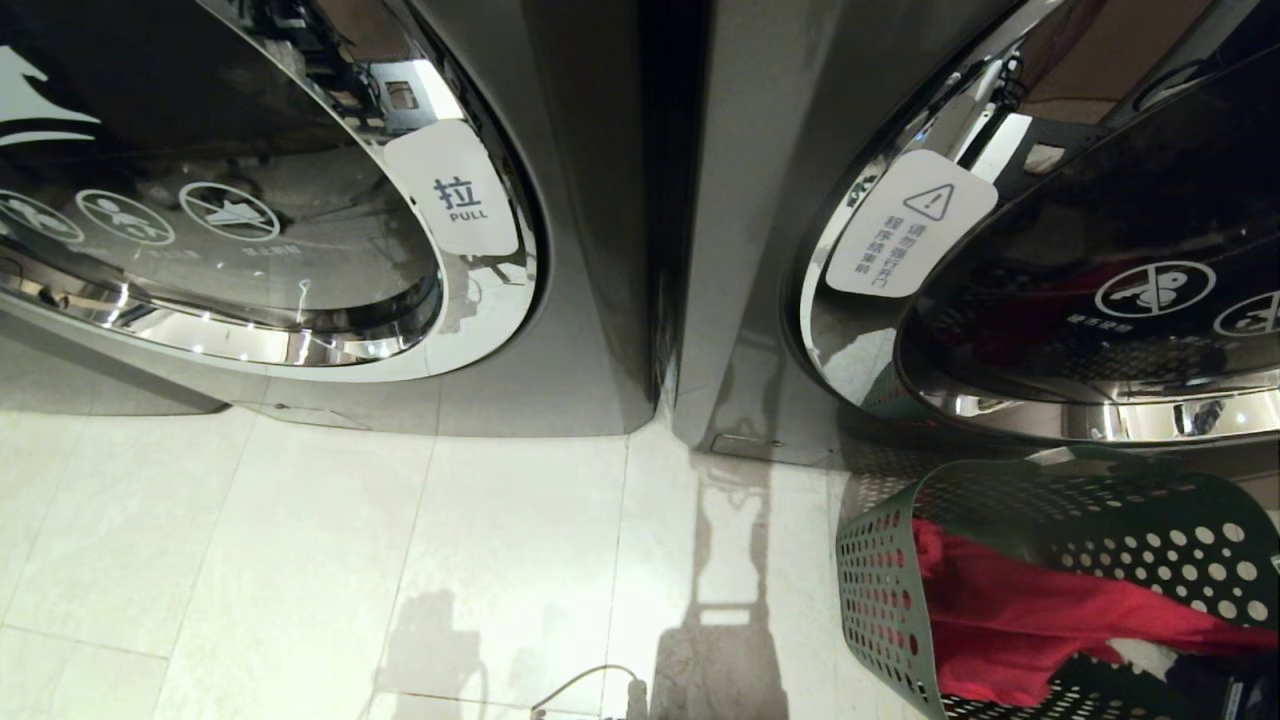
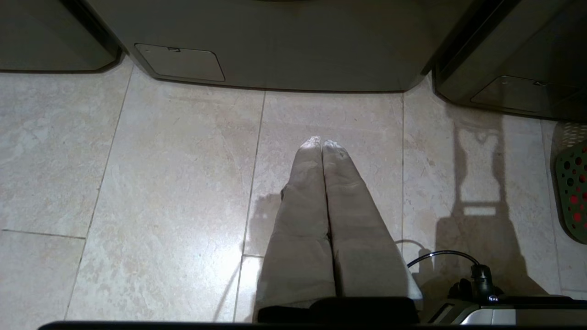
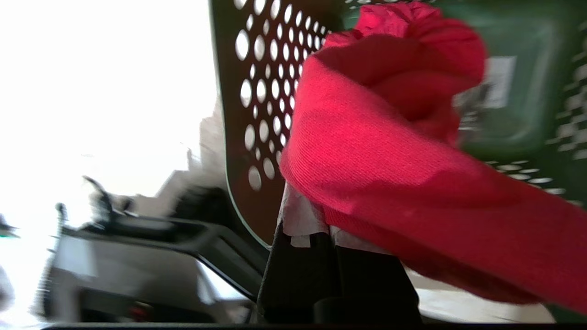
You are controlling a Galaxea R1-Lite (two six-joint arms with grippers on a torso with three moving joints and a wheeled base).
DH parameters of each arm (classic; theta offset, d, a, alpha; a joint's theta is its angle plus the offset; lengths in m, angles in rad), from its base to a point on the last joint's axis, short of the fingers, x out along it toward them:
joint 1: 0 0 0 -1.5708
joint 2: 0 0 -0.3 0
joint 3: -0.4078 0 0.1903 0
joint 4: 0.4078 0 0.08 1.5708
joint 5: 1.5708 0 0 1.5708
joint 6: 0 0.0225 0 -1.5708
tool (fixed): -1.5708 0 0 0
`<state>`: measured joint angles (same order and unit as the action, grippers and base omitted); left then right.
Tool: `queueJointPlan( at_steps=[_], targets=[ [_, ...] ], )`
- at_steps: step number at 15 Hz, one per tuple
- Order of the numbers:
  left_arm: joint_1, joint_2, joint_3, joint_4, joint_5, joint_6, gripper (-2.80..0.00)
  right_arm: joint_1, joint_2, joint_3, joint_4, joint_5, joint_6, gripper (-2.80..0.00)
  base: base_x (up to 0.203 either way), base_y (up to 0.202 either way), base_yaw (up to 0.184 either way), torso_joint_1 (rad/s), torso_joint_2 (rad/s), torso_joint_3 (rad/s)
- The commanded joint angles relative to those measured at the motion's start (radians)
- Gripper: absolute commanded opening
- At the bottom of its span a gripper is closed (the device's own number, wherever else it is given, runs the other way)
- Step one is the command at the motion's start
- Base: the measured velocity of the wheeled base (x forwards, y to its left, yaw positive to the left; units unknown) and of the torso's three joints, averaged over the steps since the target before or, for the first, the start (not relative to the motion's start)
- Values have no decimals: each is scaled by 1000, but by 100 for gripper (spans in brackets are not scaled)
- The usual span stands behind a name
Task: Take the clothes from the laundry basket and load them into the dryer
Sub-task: Take the clothes out of the basket
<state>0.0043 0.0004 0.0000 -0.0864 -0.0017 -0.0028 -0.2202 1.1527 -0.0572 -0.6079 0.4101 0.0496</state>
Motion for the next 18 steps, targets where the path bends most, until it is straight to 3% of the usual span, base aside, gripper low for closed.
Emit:
queueJointPlan(
  at_steps=[1, 3, 6, 12, 16, 18],
  targets=[
    [0, -2, 32, -1, 0, 0, -280, 191, -231, 21, 85, -284, 0, -280, 0, 0, 0, 0, 0, 0],
    [0, -2, 32, -1, 0, 0, -280, 260, -356, 27, 205, -426, -1, -280, 0, 0, 0, 0, 0, 0],
    [0, -2, 33, -1, 0, 0, -280, 291, -472, 50, 275, -490, -26, -280, 0, 0, 0, 0, 0, 0],
    [0, -2, 32, -1, 0, 0, -280, 282, -660, 57, 414, -481, -74, -280, 0, 0, 0, 0, 0, 0],
    [0, -2, 32, -1, 0, 0, -280, 234, -850, 56, 589, -413, -77, -280, 0, 0, 0, 0, 0, 0],
    [0, -2, 32, -1, 0, 0, -280, 221, -919, 55, 615, -404, -110, -280, 0, 0, 0, 0, 0, 0]
  ],
)
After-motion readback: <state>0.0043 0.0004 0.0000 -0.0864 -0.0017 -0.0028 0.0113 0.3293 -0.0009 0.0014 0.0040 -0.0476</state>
